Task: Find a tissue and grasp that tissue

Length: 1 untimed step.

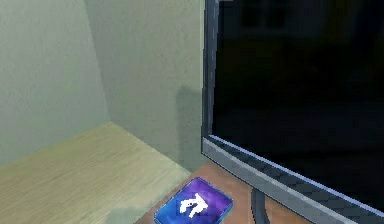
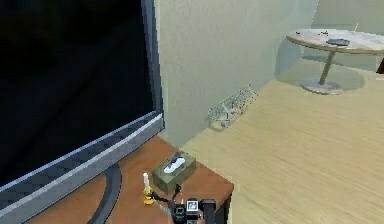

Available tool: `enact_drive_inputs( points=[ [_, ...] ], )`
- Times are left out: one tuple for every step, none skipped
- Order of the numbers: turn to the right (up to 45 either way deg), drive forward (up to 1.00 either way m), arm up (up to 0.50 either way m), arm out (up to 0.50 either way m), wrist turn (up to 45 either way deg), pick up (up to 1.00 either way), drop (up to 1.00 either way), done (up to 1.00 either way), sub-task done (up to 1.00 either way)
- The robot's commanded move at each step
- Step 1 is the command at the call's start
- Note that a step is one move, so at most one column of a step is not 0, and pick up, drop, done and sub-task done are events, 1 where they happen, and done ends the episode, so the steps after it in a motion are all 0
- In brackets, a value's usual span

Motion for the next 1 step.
enact_drive_inputs(
  points=[
    [0.0,0.0,0.1,0.0,0.0,0.0,0.0,0.0,0.0]
  ],
)
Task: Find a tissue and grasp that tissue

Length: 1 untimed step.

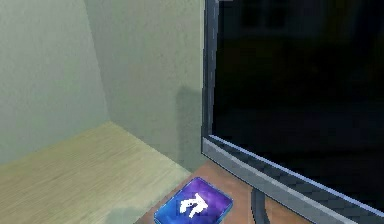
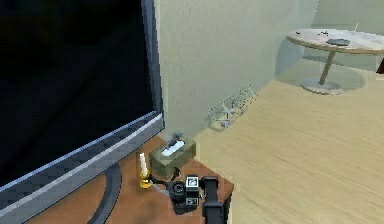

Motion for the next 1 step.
enact_drive_inputs(
  points=[
    [0.0,0.0,0.0,0.0,0.0,0.0,0.0,1.0,0.0]
  ],
)
